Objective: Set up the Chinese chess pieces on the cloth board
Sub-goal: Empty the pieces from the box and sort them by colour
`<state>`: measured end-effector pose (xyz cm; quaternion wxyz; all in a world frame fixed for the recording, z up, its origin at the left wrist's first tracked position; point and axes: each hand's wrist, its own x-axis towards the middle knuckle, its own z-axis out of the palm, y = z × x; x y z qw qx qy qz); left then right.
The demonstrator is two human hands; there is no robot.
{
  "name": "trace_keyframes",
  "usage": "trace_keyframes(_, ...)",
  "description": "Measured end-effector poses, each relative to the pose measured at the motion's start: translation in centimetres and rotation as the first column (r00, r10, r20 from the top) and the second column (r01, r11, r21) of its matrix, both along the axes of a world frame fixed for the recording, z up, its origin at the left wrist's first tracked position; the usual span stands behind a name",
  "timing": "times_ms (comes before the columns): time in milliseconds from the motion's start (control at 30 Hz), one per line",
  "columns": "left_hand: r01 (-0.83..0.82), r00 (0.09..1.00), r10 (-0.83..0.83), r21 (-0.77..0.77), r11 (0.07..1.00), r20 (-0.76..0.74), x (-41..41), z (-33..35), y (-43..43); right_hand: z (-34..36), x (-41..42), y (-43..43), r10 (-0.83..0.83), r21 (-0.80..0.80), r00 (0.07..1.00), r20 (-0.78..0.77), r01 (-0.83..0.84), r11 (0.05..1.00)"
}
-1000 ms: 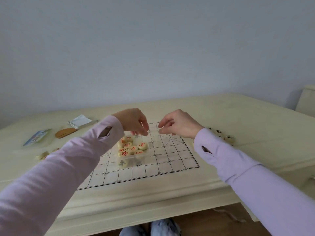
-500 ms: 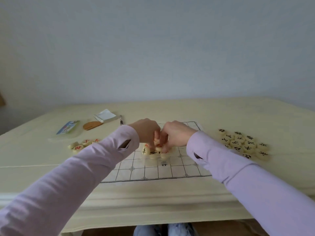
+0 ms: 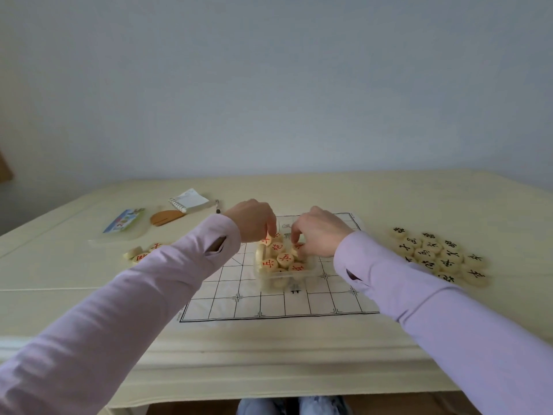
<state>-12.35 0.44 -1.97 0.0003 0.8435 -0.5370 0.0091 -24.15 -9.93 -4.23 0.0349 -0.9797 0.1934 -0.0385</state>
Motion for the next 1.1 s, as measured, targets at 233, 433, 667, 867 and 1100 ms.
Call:
trace_keyframes(233,-0.026,0.999,0.026,0.008,1.0,0.021,0.9,0.1,-0.6,0.7,0.3,1.7,0.207,0.243,0.977,-0.042,-0.191,0.951)
trace_keyframes(433,-0.011,0.979,-0.006,0.08,0.997,0.206,1.8,-1.6,-2.5,0.9,0.9,2.7,0.208,0.152,0.969,-0.132,-0.187,0.97)
trace_keyframes(667,-0.03,0.999,0.031,0.024,0.999,-0.018,2.6,0.2,-2.5,0.8,0.8,2.4,0.208,0.184,0.958,-0.197,-0.172,0.968)
trace_keyframes(867,-0.107,0.992,0.099,-0.114,0.988,-0.078,3.9,0.7,-1.9,1.8,0.4,1.3,0.157,0.313,0.984,-0.086,-0.123,0.942)
trace_keyframes(1100,-0.043,0.98,0.03,-0.059,0.997,-0.197,3.3,-0.2,-2.3,1.6,0.7,-0.7,-0.04,0.379,0.994,0.106,-0.003,0.925)
